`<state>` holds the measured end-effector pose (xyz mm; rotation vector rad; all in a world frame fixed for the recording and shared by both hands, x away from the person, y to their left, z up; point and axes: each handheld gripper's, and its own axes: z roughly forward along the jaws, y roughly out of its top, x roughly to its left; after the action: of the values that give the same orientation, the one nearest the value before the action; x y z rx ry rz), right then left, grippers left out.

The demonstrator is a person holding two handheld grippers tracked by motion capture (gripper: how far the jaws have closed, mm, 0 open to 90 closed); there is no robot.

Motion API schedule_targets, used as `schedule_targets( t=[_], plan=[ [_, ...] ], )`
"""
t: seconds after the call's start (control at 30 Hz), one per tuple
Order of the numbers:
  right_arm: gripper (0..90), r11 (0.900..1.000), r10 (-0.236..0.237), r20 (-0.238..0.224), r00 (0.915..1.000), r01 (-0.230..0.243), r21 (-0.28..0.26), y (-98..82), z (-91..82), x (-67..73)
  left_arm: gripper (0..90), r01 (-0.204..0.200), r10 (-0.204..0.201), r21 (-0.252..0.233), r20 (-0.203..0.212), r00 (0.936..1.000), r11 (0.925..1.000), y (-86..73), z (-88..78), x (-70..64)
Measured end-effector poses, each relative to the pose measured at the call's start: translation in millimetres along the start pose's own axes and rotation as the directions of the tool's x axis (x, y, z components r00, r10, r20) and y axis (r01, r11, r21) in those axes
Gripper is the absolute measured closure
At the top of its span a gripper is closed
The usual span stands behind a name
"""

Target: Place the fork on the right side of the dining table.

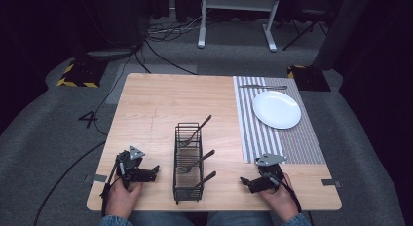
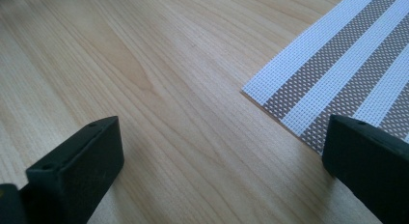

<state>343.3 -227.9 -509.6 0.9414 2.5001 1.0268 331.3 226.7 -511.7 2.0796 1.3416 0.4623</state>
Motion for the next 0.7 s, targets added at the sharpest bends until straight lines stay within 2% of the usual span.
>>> schedule_targets(
  t=[0.27, 0.3, 0.37, 0.4, 0.43, 0.5, 0.53, 0.6, 0.7],
  plan=[
    [2.7, 1.0, 0.014, 0.012, 0.9998, -0.014, -0.003, 0.0, -0.3, 1.9, 0.2, -0.004, 0.004, 0.001, 0.002, 1.0, 1.0, 1.6, 1.2, 0.1],
    [11.2, 1.0, 0.018, 0.014, 0.9997, -0.018, -0.014, -0.6, -3.0, 4.4, 0.2, -0.004, 0.004, 0.001, 0.003, 1.0, 1.0, 1.6, 1.3, 0.0],
    [20.2, 1.0, 0.016, 0.009, 0.9998, -0.016, -0.011, 0.9, -5.0, 5.3, 0.2, -0.004, 0.004, 0.001, 0.003, 1.0, 1.0, 1.6, 1.2, 0.0],
    [20.2, 1.0, 0.016, 0.009, 0.9998, -0.016, -0.011, 0.9, -5.0, 5.3, 0.2, -0.004, 0.004, 0.001, 0.003, 1.0, 1.0, 1.6, 1.2, 0.0],
    [30.2, 1.0, 0.011, -0.013, 0.9999, -0.011, 0.027, 7.4, -7.1, 5.0, 0.3, -0.004, 0.004, 0.002, 0.002, 1.0, 1.0, 1.6, 1.1, -0.1],
    [32.9, 0.999, 0.033, -0.045, 0.9984, -0.031, 0.042, 13.8, -9.3, 3.2, 0.4, -0.004, 0.004, 0.001, 0.002, 1.0, 1.0, 1.6, 1.2, -0.1],
    [32.9, 0.999, 0.033, -0.045, 0.9984, -0.031, 0.042, 13.8, -9.3, 3.2, 0.4, -0.005, 0.005, 0.001, 0.002, 1.0, 1.0, 1.6, 1.1, -0.1],
    [36.2, 0.998, 0.04, -0.087, 0.9955, -0.035, 0.05, 27.0, -16.0, 1.4, 0.6, -0.008, 0.008, 0.001, 0.001, 1.0, 1.0, 1.6, 1.0, 0.0],
    [37.5, 0.999, 0.04, -0.102, 0.994, -0.036, 0.041, 43.5, -25.1, -1.0, 0.6, -0.008, 0.008, 0.002, 0.0, 1.0, 1.0, 1.6, 0.9, 0.0]
  ],
)
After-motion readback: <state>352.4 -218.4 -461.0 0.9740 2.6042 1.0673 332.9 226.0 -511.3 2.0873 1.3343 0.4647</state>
